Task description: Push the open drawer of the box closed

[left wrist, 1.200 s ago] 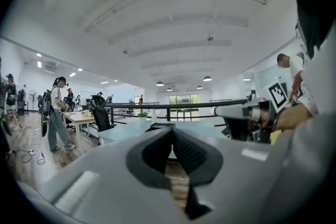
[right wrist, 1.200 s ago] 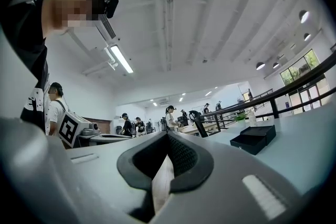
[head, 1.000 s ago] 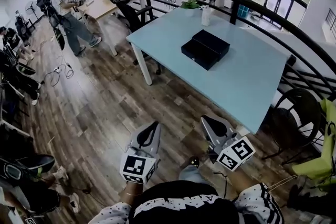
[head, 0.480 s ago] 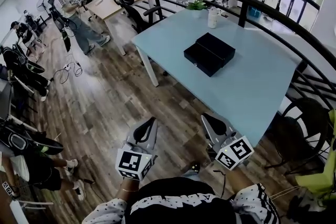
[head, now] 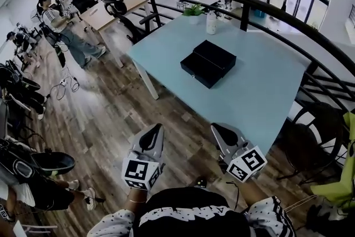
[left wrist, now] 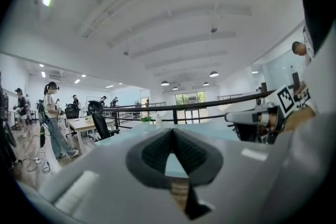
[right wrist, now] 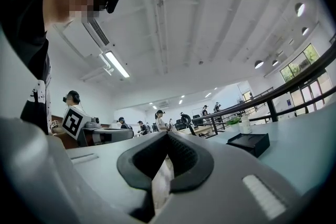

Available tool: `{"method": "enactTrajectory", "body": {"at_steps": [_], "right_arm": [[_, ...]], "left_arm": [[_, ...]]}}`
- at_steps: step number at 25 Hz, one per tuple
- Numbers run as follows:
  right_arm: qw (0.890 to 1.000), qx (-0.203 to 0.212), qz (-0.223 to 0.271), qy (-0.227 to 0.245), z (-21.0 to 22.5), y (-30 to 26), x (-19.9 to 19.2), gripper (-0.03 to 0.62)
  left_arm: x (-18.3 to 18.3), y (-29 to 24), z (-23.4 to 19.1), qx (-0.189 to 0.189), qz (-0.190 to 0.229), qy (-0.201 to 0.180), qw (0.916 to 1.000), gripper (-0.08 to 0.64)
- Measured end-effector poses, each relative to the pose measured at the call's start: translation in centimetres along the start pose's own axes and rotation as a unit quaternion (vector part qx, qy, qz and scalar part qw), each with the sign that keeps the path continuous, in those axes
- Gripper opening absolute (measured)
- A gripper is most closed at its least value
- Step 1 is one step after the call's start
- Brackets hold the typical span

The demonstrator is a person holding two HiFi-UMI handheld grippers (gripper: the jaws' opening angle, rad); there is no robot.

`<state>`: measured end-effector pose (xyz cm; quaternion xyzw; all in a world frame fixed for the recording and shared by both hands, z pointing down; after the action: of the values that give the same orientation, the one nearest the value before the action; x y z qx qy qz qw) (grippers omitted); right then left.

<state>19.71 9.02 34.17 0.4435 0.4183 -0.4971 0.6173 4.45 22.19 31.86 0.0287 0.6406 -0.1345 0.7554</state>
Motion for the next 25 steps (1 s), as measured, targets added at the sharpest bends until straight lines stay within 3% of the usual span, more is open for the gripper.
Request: {"method": "enactTrajectory", "body": {"at_steps": [8,18,21,25], "right_arm": [[1.000,-0.022,-0.003,0.010,4.6,-0.1,0.5,0.003],[0.999,0.005,-0.024,0.021,7.3,-4.8,0.5,0.003],[0.999,0.002,-0.028,0.026,8.2,-5.6,0.4,0.003],[1.000,-0.016,-0.025,-0.001,10.5,-6.5,0.5,0.003]], "left_arm": [[-0.3,-3.9,1.0,-0.011,0.004,0.006,0.9999,0.000],[-1.7,-6.9,-2.7,0.032,-0.002,0.025,0.9992,0.000],[-2.0,-8.8,-2.8,0.021,0.000,0.022,0.9995,0.000],[-1.4,-12.3,-2.8,-0.009,0.009,0.019,0.9997,0.000]]}}
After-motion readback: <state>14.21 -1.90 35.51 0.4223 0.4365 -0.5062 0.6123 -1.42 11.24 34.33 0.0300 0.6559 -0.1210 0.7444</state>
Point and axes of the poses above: the fingertips, and each gripper's own axes: y backward along the fingers, z to its right, x out of its top, the point moved 4 cm from there along y, backward along the fingers, and after that the axes turned 3 degrees about -y, right-handed, at the moved point
